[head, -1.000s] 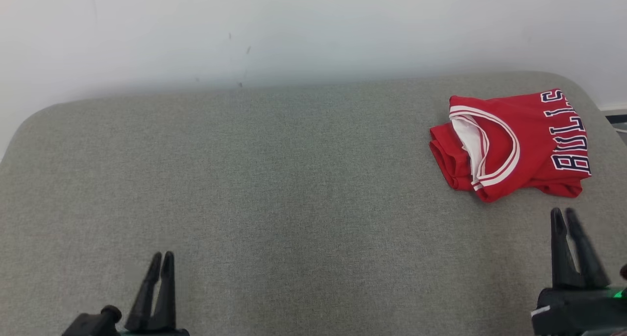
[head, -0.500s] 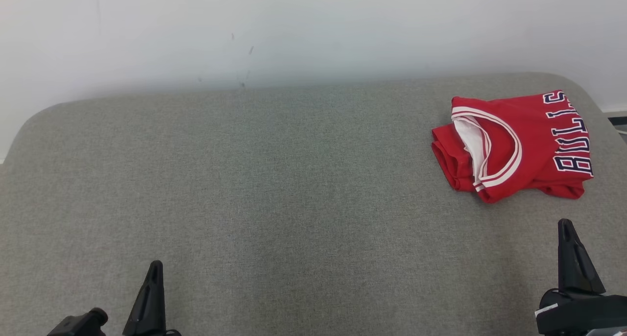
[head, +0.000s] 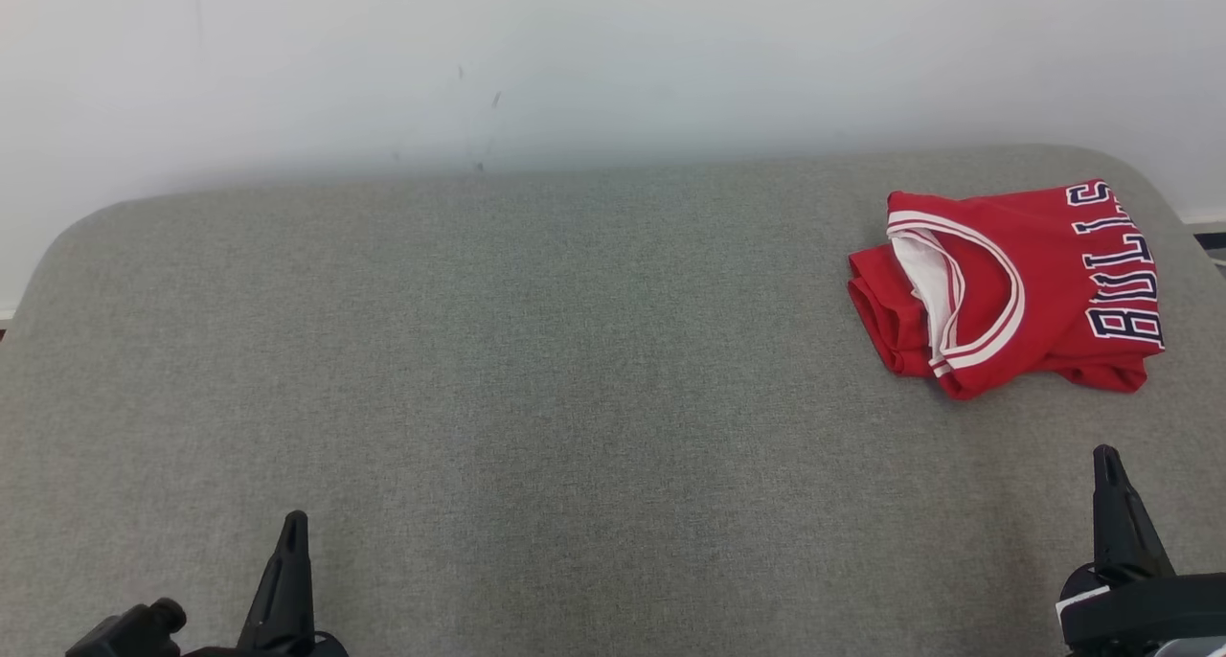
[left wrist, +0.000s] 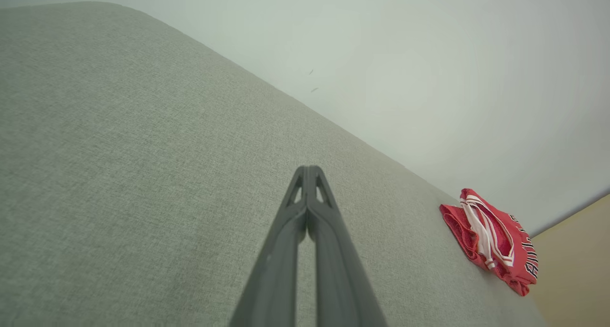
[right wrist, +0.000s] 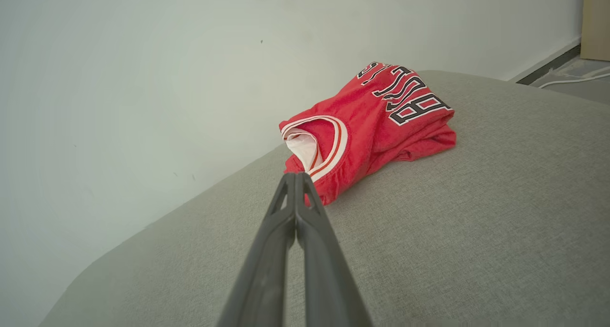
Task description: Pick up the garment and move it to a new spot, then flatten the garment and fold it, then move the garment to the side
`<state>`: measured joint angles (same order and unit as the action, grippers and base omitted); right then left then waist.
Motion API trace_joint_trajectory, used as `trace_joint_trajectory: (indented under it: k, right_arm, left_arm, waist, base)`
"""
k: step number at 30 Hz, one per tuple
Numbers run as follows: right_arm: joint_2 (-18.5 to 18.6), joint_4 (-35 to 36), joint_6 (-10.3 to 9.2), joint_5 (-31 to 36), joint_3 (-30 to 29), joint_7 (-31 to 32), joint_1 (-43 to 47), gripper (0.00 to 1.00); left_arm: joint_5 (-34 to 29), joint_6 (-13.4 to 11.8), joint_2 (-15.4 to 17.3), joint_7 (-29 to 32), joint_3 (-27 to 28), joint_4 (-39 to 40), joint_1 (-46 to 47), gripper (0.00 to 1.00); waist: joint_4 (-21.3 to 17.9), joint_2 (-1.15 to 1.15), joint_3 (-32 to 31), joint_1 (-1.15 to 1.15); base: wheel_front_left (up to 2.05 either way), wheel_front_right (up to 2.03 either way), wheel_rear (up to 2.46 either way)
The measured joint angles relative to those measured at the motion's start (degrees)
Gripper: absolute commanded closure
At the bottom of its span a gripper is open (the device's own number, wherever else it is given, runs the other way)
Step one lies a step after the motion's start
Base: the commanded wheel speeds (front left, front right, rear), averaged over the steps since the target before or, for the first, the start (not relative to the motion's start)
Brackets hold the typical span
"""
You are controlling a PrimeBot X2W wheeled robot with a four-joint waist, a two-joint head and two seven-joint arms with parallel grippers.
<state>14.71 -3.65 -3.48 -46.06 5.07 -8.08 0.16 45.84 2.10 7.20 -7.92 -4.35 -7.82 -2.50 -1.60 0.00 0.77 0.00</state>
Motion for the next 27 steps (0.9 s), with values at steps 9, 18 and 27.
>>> trace_joint_trajectory:
  k: [9, 18, 27]
  right_arm:
    - [-1.4, -1.4, 0.99, -5.3, -1.5, 1.6, -0.8, 1.0]
    - [-3.0, -3.2, 2.47, -11.1, -3.2, 3.6, -1.2, 1.0]
    - [-4.6, -4.8, 3.58, -16.9, -4.8, 5.6, -2.0, 1.0]
  left_arm:
    - [4.9, 0.5, -0.3, 1.8, 1.0, -1.0, 1.1, 1.0]
    - [11.1, 1.2, -1.1, 3.7, 2.3, -2.4, 1.5, 1.0]
    - [16.5, 2.0, -1.7, 5.5, 3.7, -3.4, 2.4, 1.0]
  waist:
    - [0.2, 0.0, -0.1, 0.0]
    - [0.4, 0.0, -0.2, 0.0]
    - [0.6, 0.0, -0.3, 0.0]
  base:
    - [0.0, 0.0, 0.0]
    - [0.0, 0.0, 0.0]
    - [0.0, 0.0, 0.0]
